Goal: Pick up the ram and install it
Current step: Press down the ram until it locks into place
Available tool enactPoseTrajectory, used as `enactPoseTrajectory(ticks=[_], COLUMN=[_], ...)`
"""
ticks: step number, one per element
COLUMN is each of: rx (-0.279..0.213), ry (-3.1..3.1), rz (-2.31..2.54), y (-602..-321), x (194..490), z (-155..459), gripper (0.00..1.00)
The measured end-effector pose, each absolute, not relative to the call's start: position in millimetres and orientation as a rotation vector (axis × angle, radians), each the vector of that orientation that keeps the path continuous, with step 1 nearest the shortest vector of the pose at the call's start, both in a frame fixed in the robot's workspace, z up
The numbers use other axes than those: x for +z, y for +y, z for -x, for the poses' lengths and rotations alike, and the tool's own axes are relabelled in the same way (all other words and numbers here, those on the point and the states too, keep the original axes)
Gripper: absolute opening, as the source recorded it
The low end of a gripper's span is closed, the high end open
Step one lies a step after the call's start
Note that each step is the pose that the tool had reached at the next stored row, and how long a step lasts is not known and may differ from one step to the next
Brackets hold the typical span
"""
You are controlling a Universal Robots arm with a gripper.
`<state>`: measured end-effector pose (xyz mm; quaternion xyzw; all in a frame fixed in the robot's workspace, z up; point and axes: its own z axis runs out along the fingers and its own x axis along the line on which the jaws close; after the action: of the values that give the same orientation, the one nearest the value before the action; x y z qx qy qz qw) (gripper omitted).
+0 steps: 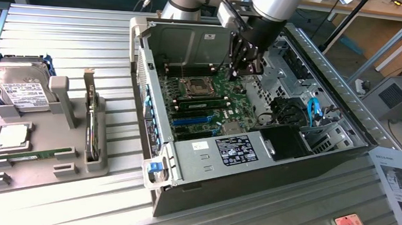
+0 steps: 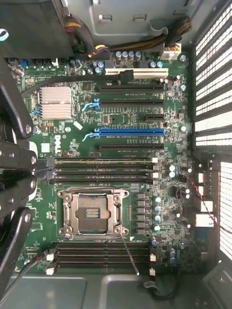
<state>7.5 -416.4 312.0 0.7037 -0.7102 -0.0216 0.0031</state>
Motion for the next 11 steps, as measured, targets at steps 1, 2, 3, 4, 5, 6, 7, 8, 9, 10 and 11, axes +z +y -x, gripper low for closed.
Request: enactPoseTrajectory(ticks=[1, 2, 3, 4, 5, 6, 7, 8, 9, 10, 11], rx=[-0.068, -0.068, -0.068, -0.068, -0.068, -0.068, -0.068, -0.068, -0.068, -0.068, -0.068], ry=[-2.227, -2.227, -2.227, -2.227, -2.227, -2.227, -2.227, -2.227, -2.227, -2.227, -2.227], rz=[-2.206, -2.206, -2.206, -2.206, -2.206, -2.206, -2.206, -2.206, -2.206, -2.206, -2.206], y=[-416.4, -416.4, -416.4, -416.4, -416.4, -416.4, -416.4, -416.4, -416.4, -416.4, -416.4], x=[309.8, 307.9, 305.5, 302.8, 300.1, 298.6, 296.7, 294.7, 292.6, 290.8, 288.8], z=[-7.5, -7.5, -7.5, -7.5, -7.5, -7.5, -7.5, -7.5, -7.5, -7.5, -7.5], gripper=[0.11, 0.11, 0.11, 0.11, 0.11, 0.11, 0.11, 0.11, 0.11, 0.11, 0.11])
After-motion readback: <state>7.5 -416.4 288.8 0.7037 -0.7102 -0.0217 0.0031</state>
